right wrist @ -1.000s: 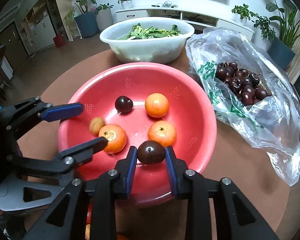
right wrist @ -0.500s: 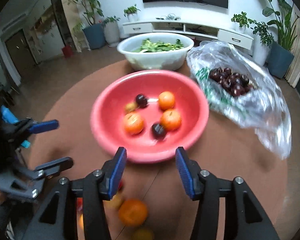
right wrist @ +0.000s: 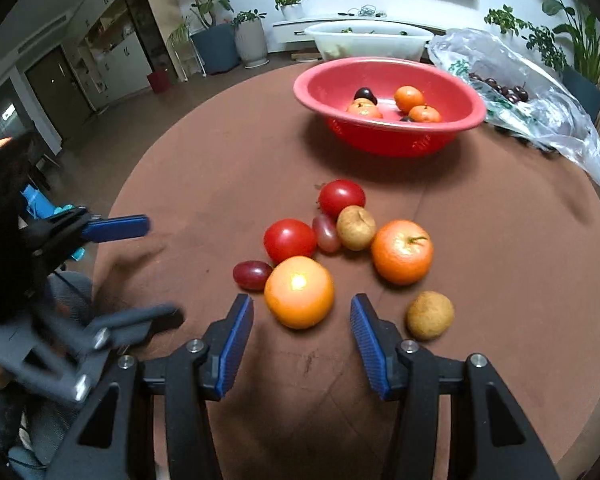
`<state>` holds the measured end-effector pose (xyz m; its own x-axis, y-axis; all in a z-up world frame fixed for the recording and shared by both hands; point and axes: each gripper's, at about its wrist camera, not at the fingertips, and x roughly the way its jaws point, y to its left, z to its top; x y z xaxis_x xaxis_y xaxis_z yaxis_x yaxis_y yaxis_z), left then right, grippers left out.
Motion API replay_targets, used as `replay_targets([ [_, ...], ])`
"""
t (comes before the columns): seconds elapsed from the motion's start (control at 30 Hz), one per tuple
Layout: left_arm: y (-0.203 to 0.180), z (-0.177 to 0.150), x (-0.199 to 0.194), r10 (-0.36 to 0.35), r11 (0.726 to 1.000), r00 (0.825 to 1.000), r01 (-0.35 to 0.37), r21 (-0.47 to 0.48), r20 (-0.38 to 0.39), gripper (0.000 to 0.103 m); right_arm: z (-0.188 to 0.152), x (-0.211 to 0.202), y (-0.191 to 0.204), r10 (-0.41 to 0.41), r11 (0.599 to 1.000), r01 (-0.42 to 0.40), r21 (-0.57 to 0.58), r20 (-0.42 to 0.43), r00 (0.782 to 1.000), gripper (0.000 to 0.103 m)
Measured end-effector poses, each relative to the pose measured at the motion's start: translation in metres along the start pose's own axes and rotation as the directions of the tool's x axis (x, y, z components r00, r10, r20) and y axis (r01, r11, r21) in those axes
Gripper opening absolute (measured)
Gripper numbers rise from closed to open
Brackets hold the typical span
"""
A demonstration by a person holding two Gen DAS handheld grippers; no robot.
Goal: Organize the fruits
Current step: 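Grasp a red grape with the left tool while the right tool grasps a large orange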
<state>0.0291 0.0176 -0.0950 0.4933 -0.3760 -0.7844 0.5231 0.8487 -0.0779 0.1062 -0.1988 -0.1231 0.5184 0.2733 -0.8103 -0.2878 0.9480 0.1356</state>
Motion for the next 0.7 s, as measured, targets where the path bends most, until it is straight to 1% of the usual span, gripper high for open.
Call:
replay_targets([
  [0.13, -0.001, 0.003, -0.003, 0.005, 1.0, 1.0, -0.004, -0.007, 0.009, 0.097, 0.001, 0.015, -0.002, -0.019, 1.0, 0.019, -0.001, -0.025, 0.999, 0.053],
  [0.17, 0.0, 0.004, -0.003, 0.006, 1.0, 1.0, -0.006, -0.009, 0.005, 0.097, 0.001, 0.015, -0.001, -0.025, 1.0, 0.025, -0.009, -0.01, 1.0, 0.05],
  [0.27, 0.002, 0.007, 0.002, 0.006, 1.0, 1.0, -0.006, -0.005, -0.006, 0.097, -0.001, 0.016, -0.001, -0.019, 1.0, 0.019, -0.011, -0.012, 1.0, 0.041],
  [0.4, -0.006, 0.013, 0.012, 0.01, 0.999, 1.0, -0.009, 0.036, -0.026, 0.097, -0.003, 0.01, -0.007, 0.006, 1.0, -0.006, 0.026, -0.005, 1.0, 0.041],
  [0.6, -0.015, 0.032, 0.032, -0.009, 0.998, 0.999, 0.012, 0.058, -0.048, 0.097, -0.013, -0.017, -0.023, 0.019, 0.994, -0.025, 0.106, 0.058, 0.998, 0.041],
  [0.63, -0.016, 0.035, 0.036, -0.017, 0.998, 0.998, 0.02, 0.059, -0.054, 0.097, -0.015, -0.022, -0.026, 0.02, 0.993, -0.028, 0.119, 0.069, 0.997, 0.041],
  [0.7, -0.02, 0.039, 0.045, -0.031, 0.997, 0.997, 0.036, 0.074, -0.068, 0.087, -0.016, -0.03, -0.03, 0.02, 0.991, -0.031, 0.133, 0.087, 0.996, 0.041],
])
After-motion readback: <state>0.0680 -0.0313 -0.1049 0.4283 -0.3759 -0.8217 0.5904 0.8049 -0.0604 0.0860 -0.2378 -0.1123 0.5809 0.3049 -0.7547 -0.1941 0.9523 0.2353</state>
